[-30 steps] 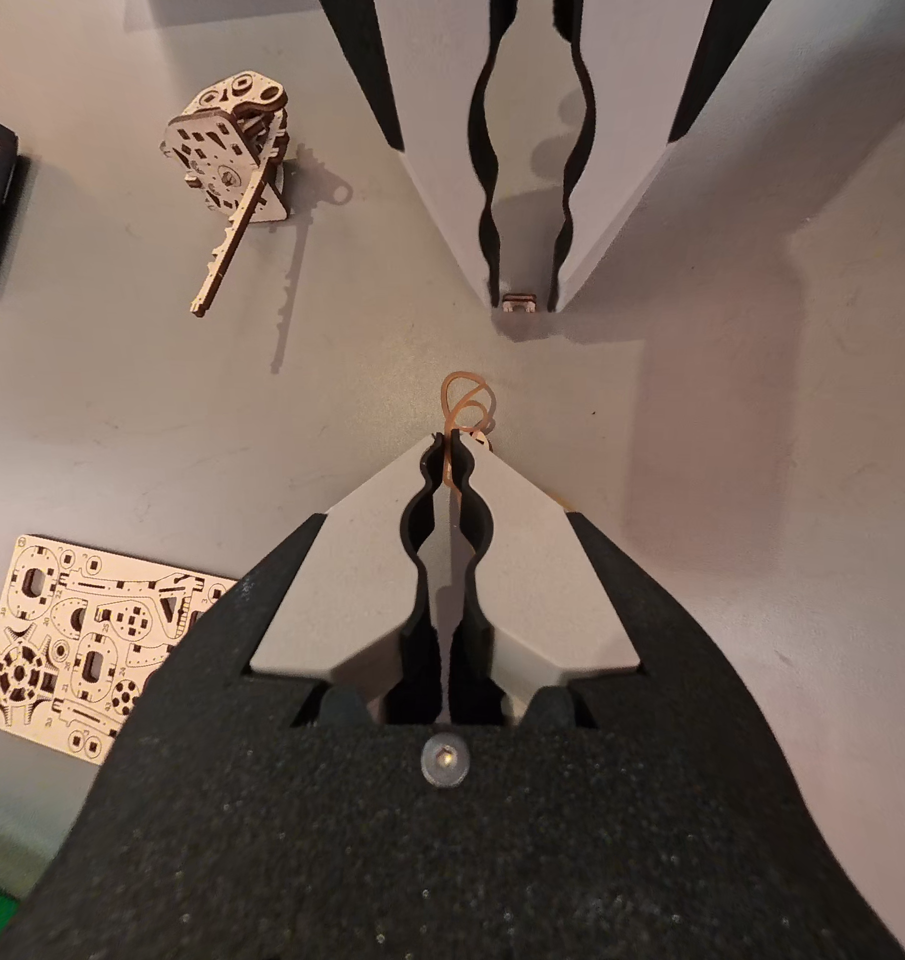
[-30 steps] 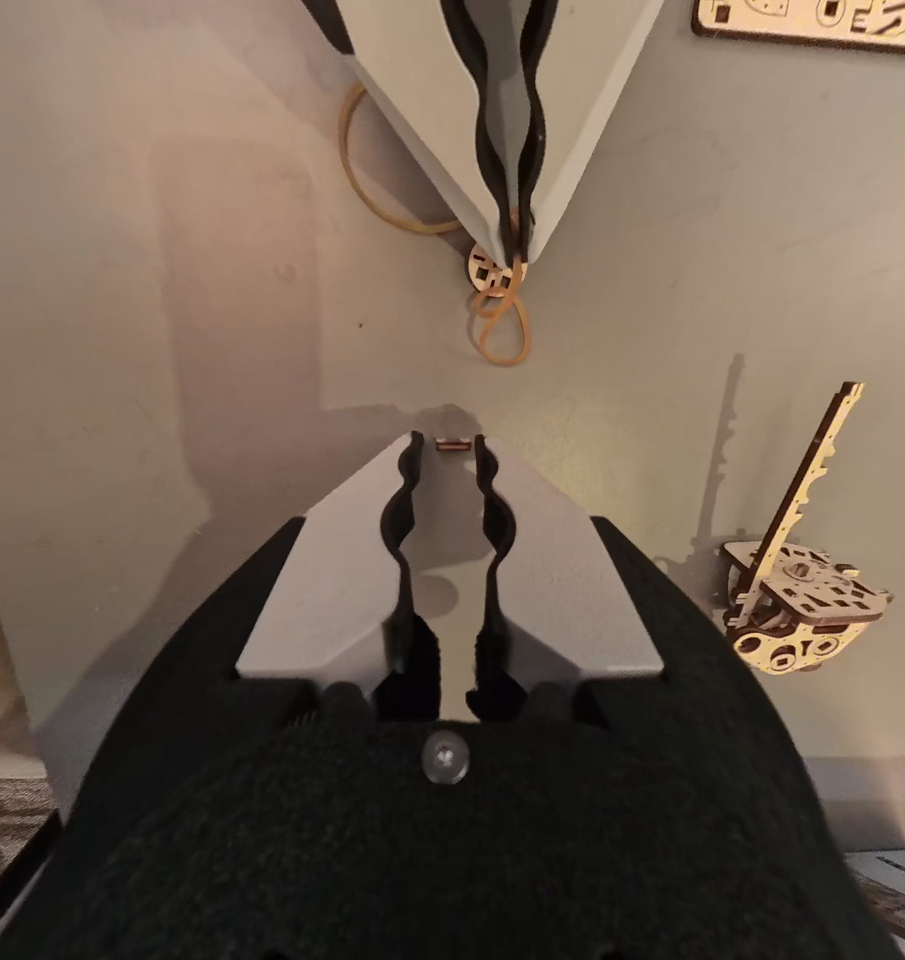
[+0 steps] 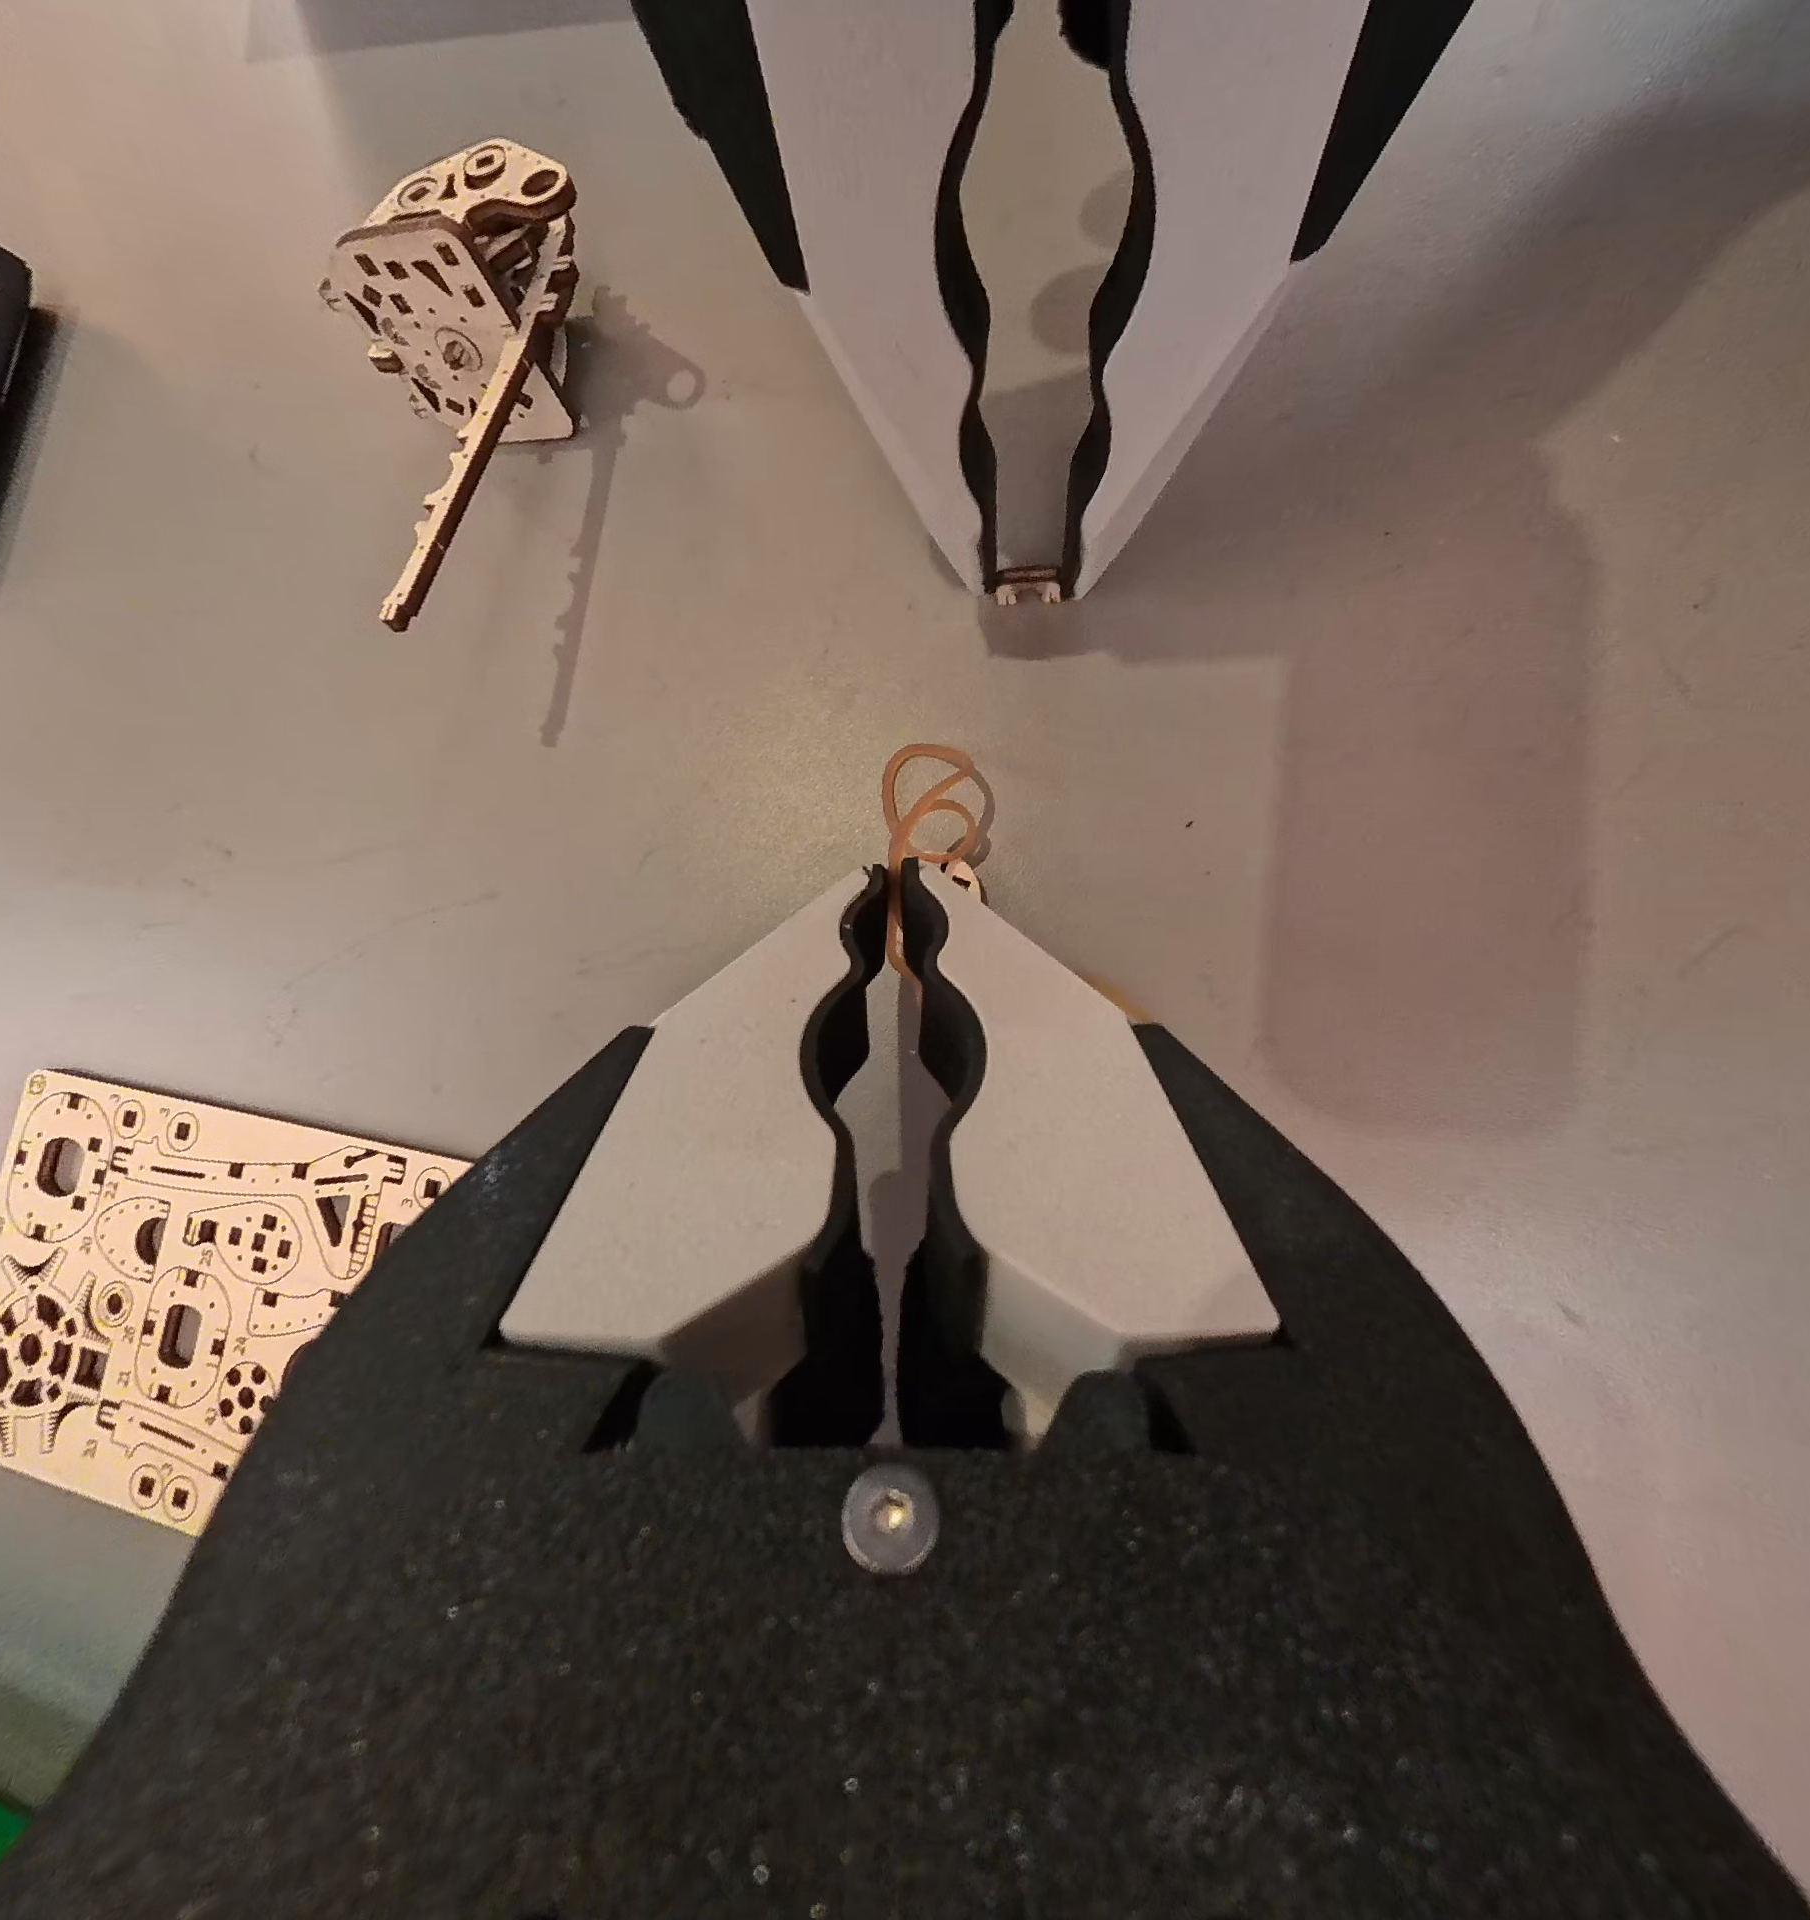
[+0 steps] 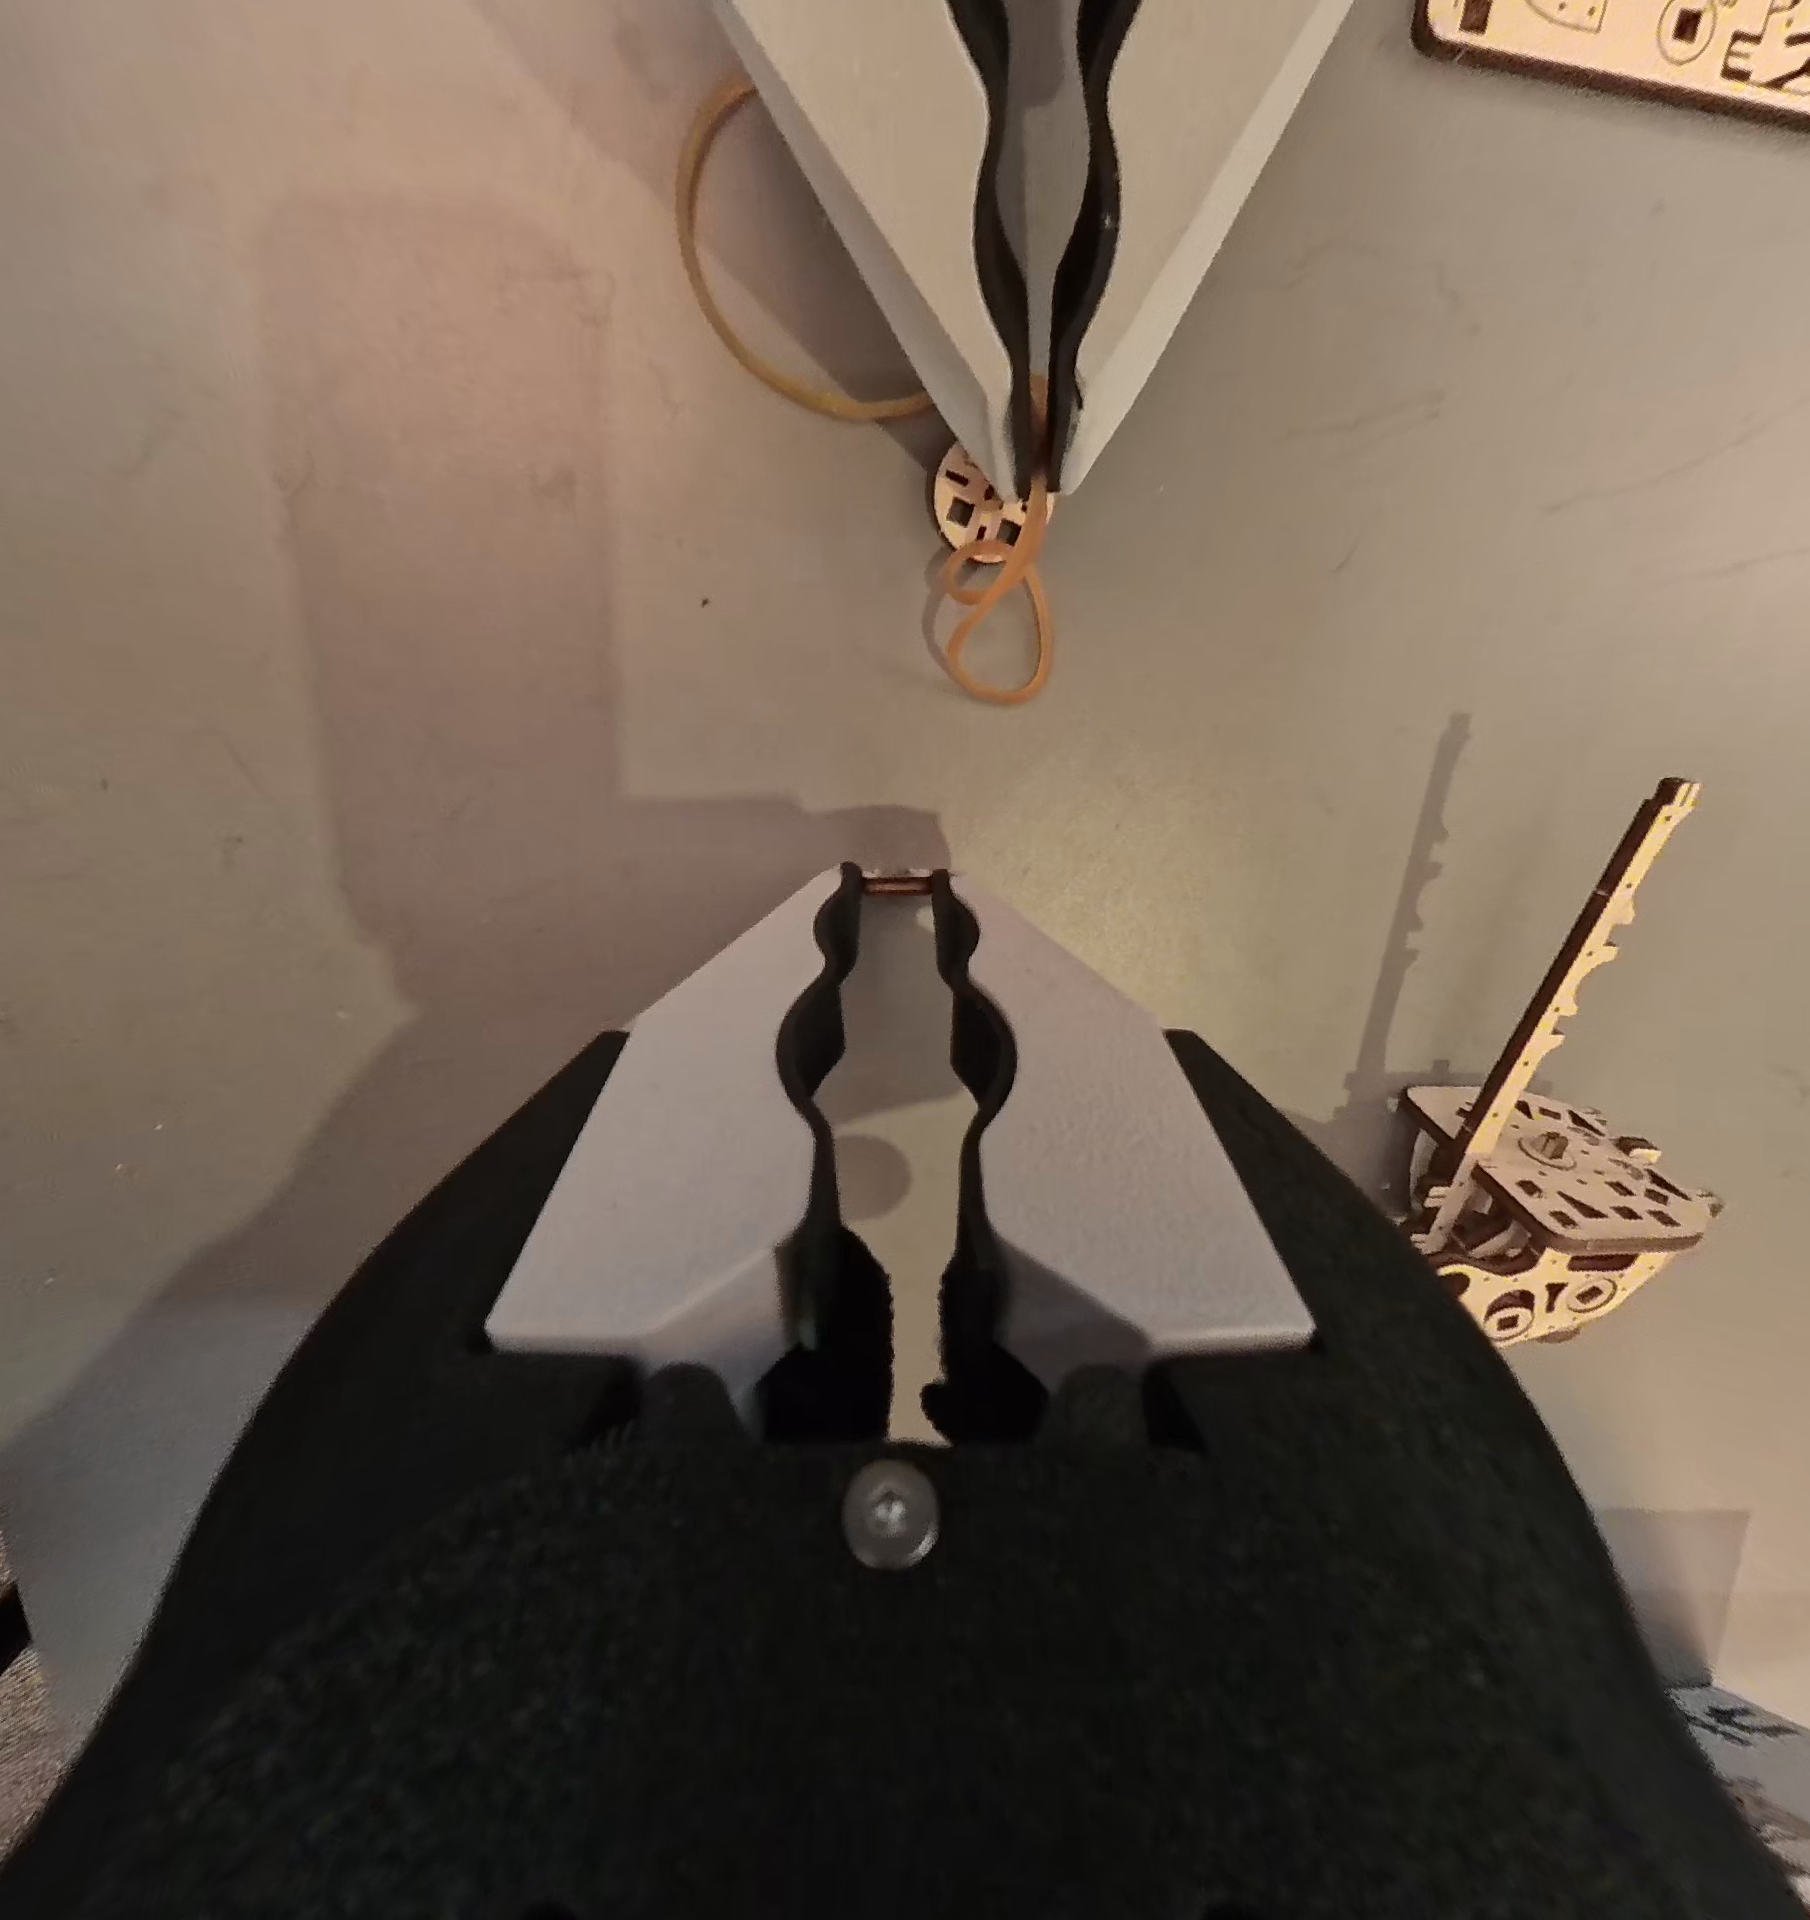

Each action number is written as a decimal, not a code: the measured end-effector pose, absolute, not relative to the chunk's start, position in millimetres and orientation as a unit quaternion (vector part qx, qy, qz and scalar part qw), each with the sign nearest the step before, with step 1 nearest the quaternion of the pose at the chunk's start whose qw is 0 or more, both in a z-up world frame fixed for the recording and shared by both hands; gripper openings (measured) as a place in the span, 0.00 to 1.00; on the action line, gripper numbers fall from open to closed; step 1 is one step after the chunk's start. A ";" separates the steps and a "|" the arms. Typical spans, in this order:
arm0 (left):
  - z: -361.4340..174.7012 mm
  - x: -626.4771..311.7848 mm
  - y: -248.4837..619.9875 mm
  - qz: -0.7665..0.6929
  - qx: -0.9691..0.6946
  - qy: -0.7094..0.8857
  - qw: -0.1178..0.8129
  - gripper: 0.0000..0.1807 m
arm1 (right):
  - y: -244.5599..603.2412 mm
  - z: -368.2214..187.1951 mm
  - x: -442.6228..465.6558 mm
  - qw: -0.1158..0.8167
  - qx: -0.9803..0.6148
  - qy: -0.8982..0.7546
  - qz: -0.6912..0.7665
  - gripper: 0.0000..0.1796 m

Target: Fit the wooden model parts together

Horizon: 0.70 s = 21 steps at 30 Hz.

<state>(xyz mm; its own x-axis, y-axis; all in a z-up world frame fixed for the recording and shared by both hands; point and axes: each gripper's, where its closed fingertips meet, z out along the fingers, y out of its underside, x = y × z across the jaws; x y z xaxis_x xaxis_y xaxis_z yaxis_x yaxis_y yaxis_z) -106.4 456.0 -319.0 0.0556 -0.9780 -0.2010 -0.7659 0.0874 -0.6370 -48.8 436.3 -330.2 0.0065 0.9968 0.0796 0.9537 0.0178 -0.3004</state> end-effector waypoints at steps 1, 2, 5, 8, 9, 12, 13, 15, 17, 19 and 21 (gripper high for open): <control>-319.2 -106.5 455.9 -0.168 -0.654 0.667 0.315 0.00 | 436.5 -330.1 -48.6 0.135 -0.696 -0.700 0.080 0.07; -319.6 -106.7 455.7 -0.168 -0.654 0.667 0.314 0.00 | 437.7 -329.9 -47.7 0.135 -0.699 -0.698 0.078 0.07; -319.6 -107.3 455.5 -0.165 -0.652 0.670 0.313 0.00 | 439.7 -320.3 -54.8 0.159 -0.708 -0.680 0.104 0.07; -318.0 -105.7 455.8 -0.169 -0.651 0.670 0.314 0.00 | 444.0 -301.1 -73.7 0.218 -0.720 -0.638 0.165 0.07; -318.7 -105.6 455.8 -0.168 -0.650 0.672 0.313 0.00 | 446.7 -297.0 -79.1 0.239 -0.721 -0.624 0.184 0.07; -322.1 -106.5 456.1 -0.161 -0.650 0.676 0.307 0.00 | 453.0 -294.0 -88.6 0.280 -0.728 -0.586 0.219 0.07; -322.7 -106.6 456.0 -0.159 -0.650 0.677 0.306 0.00 | 454.4 -294.9 -90.7 0.287 -0.730 -0.578 0.225 0.07; -323.7 -106.8 455.0 -0.158 -0.649 0.680 0.303 0.00 | 452.4 -299.4 -95.1 0.282 -0.734 -0.569 0.240 0.07; -325.1 -107.3 454.7 -0.152 -0.649 0.683 0.300 0.00 | 451.6 -303.7 -98.6 0.281 -0.733 -0.569 0.243 0.07; -325.7 -108.2 455.0 -0.147 -0.648 0.685 0.298 0.00 | 452.4 -306.8 -100.6 0.281 -0.735 -0.570 0.238 0.07; -324.9 -108.6 454.7 -0.147 -0.648 0.685 0.298 0.00 | 454.0 -307.4 -102.8 0.284 -0.738 -0.564 0.239 0.07</control>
<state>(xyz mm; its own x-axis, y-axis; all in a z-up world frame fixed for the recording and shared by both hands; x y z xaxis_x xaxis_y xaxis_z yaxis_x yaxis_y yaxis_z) -108.6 454.7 -324.9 0.0174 -0.9759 -0.2174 -0.8004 0.1167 -0.5880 -102.8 454.0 -307.4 0.2495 0.9679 -0.0318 0.6972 -0.2023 -0.6877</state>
